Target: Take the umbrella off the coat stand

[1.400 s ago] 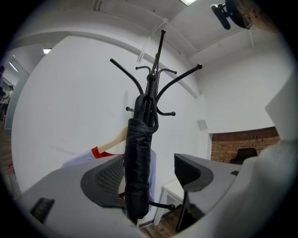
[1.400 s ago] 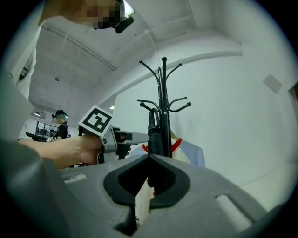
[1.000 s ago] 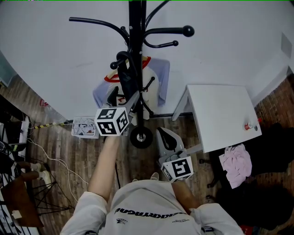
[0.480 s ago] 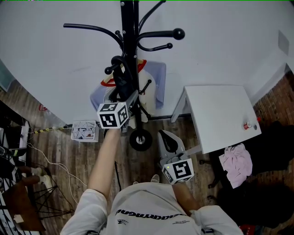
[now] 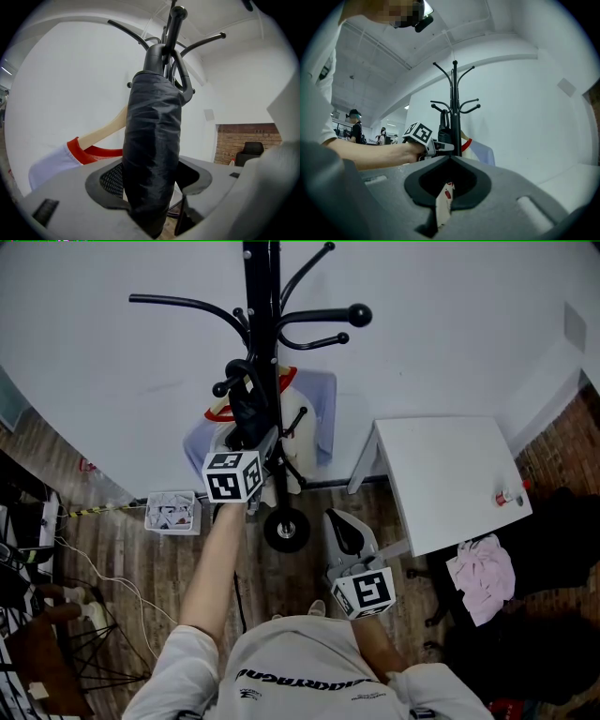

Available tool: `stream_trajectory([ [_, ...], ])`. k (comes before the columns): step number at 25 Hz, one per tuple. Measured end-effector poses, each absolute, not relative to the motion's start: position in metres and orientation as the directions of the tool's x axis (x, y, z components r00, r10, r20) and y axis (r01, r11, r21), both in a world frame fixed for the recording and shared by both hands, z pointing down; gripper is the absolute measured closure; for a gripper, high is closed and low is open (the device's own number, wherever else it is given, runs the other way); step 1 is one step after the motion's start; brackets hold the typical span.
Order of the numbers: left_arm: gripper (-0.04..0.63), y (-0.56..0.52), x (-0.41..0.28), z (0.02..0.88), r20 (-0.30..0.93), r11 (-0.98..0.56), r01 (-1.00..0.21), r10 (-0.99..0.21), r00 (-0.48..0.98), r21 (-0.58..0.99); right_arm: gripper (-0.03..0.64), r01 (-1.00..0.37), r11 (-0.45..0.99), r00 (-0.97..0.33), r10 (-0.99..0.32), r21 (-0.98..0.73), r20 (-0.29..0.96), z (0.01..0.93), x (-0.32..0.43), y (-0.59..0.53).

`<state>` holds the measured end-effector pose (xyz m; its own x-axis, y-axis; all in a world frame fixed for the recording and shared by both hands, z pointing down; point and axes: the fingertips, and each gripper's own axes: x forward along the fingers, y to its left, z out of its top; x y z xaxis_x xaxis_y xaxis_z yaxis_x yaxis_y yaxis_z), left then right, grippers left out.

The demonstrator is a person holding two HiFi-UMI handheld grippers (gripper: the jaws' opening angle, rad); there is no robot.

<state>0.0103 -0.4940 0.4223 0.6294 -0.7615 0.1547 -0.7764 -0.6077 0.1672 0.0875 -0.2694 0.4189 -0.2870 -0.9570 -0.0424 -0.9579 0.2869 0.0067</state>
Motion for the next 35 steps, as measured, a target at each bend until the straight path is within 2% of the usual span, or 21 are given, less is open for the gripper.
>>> stream_trajectory([
  [11,0.319,-0.485,0.002,0.42,0.197,-0.605,-0.781,-0.756,0.624,0.154,0.617,-0.96,0.279,-0.279,-0.959,0.0,-0.048,0.418,0.09,-0.265],
  [35,0.321,-0.456,-0.028,0.346,0.137,-0.591,-0.795,-0.784,0.606,0.138,0.617,-0.955,0.296,-0.297,-0.952,0.02,-0.078,0.402,0.077,-0.251],
])
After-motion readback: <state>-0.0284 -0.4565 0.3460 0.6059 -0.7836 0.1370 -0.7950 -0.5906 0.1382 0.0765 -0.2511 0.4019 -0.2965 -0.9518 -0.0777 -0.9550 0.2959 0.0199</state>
